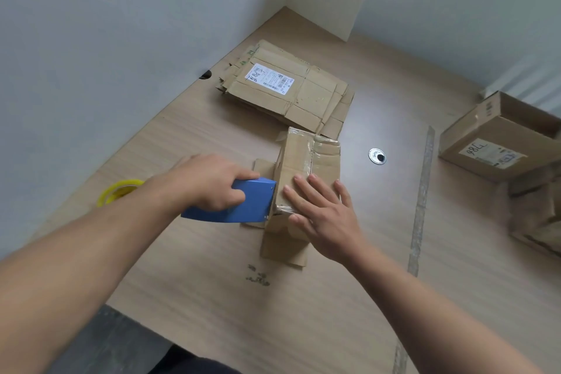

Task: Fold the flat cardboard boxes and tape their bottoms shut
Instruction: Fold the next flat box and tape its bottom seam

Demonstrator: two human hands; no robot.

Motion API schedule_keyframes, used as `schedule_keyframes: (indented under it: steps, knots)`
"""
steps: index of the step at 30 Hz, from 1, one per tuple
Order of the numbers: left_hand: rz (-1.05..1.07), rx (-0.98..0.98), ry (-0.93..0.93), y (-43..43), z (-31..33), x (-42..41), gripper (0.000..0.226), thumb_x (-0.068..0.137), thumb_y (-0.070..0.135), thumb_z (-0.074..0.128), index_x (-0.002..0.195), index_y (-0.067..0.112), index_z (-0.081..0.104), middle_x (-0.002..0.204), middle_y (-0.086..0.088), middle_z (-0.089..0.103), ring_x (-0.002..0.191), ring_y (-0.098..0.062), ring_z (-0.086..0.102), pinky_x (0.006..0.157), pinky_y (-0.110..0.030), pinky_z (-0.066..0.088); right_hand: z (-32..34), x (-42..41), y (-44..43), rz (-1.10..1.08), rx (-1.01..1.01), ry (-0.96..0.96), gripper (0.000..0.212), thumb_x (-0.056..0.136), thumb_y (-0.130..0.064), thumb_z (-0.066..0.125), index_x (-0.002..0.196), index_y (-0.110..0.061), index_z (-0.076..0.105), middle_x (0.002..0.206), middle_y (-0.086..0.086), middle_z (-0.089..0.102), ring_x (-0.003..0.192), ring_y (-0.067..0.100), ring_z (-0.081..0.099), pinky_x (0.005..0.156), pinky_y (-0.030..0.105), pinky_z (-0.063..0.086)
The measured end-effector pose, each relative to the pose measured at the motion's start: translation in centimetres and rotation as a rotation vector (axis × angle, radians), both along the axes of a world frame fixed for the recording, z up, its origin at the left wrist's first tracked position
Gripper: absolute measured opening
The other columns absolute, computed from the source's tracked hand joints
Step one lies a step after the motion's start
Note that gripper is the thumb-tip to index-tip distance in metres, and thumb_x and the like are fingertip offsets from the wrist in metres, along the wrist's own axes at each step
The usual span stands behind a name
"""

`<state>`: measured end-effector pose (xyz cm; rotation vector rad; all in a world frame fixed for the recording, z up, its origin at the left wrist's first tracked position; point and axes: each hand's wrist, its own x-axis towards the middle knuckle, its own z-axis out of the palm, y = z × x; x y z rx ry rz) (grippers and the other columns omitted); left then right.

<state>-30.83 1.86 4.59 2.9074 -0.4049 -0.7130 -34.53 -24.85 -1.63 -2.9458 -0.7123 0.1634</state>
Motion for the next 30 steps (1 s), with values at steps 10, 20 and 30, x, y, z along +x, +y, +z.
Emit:
schedule_keyframes:
  steps: [10,20,30]
  knots:
    - [0.120,0.096,-0.150,-4.3,1.7,-3.1,0.035,0.084,0.036,0.047,0.119,0.035,0.054,0.086,-0.002,0.053,0.080,-0.028,0.044,0.065,-0.033,0.029,0.5,-0.5,1.5,-0.125,0.101,0.021,0.065,0.089,-0.072,0.012,0.147,-0.051,0.033,0.161,-0.019,0.024,0.151,0.009,0.014,0.120,0.044,-0.002]
    - [0.152,0.044,-0.213,-2.1,-3.9,-3.1,0.059,0.092,0.034,0.042,0.148,0.045,0.027,0.111,-0.004,0.066,0.097,-0.030,0.061,0.069,-0.031,0.035,1.3,-0.7,3.6,-0.214,0.176,0.064,0.044,0.097,-0.063,0.039,0.138,-0.053,0.047,0.154,-0.020,0.036,0.148,0.005,0.019,0.120,0.043,0.001]
    - [0.323,-0.023,-0.151,4.0,-11.6,-1.7,0.063,0.100,0.046,0.037,0.155,0.046,0.004,0.109,-0.003,0.065,0.098,-0.028,0.063,0.074,-0.033,0.043,2.1,-1.0,6.8,-0.514,0.099,0.091,0.068,0.083,-0.080,0.039,0.145,-0.056,0.021,0.156,-0.008,0.011,0.148,0.020,-0.002,0.116,0.064,0.005]
